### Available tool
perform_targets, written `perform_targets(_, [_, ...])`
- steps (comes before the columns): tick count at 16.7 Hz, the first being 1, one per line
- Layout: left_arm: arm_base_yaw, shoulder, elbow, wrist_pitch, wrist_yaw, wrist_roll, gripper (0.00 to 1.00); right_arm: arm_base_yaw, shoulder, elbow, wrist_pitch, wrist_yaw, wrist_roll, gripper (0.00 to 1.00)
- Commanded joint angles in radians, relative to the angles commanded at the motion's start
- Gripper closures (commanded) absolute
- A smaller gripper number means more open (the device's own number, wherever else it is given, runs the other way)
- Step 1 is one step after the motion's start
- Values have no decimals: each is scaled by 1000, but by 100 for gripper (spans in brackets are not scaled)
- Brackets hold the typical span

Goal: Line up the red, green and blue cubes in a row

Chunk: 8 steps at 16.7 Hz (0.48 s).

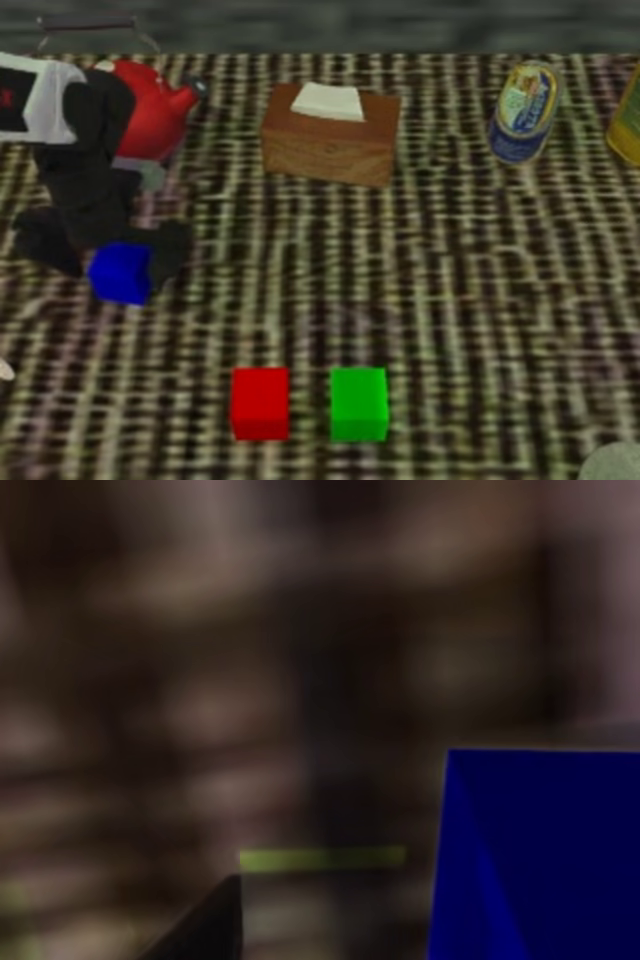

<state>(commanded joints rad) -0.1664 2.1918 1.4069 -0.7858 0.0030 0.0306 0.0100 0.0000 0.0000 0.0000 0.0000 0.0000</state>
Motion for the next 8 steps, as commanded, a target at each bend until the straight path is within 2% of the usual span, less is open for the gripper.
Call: perform_targets(8, [0,0,0,0,0,0,75,0,0,0,0,0,0,0])
